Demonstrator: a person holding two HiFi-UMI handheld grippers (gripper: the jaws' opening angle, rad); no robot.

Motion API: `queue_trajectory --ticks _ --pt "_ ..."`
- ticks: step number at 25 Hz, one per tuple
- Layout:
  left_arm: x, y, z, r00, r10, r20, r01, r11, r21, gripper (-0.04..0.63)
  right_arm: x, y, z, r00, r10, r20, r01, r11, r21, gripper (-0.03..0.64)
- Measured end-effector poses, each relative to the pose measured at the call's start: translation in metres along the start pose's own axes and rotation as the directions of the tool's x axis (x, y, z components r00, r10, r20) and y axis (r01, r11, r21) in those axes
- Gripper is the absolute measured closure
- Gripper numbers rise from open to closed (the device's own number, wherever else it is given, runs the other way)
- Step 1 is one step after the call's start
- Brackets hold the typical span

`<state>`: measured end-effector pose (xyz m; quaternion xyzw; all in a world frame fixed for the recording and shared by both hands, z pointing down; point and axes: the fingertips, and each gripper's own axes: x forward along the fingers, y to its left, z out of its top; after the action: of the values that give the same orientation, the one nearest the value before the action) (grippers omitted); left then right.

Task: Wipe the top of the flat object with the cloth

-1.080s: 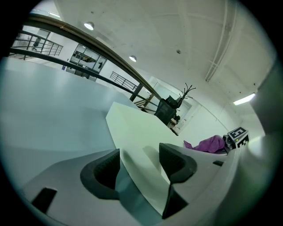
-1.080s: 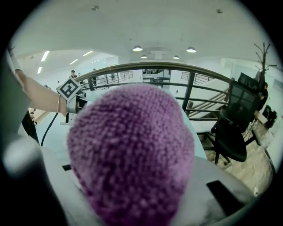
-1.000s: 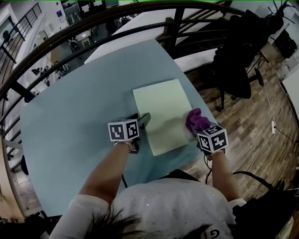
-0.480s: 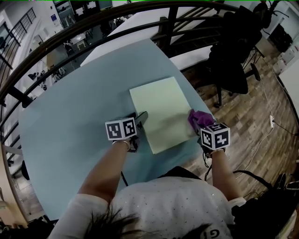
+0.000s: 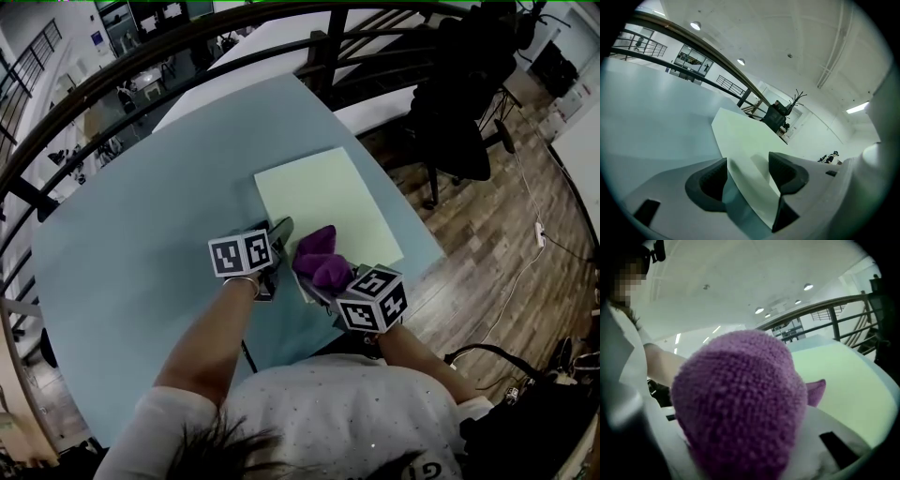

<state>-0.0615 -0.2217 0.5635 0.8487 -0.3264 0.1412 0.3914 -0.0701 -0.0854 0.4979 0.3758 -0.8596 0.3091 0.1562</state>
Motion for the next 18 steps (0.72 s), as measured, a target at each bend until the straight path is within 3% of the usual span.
queue_trajectory --ticks 3,6,14,18 --pt "0.001 0.001 0.000 1.000 0.000 0.000 0.000 1.000 0.003 0.321 0.011 0.005 -0.029 0.994 -0.023 -0.109 0.017 0.998 -0.062 0.583" --pt "0.001 0.000 -0.002 1.000 -0.006 -0.010 0.006 1.000 0.004 0.321 0.005 -0.004 -0.041 0.984 -0.080 -0.156 0.063 0.992 -0.111 0.583" --pt "0.005 -0.003 -0.003 0.999 -0.016 -0.033 0.017 1.000 0.015 0.321 -0.040 -0.054 -0.041 0.992 -0.126 -0.029 0.129 0.982 0.140 0.583" --pt "0.006 -0.005 -0.004 0.999 -0.011 -0.032 0.012 1.000 0.027 0.321 -0.071 -0.084 -0.044 0.985 -0.175 -0.005 0.172 0.964 0.200 0.583"
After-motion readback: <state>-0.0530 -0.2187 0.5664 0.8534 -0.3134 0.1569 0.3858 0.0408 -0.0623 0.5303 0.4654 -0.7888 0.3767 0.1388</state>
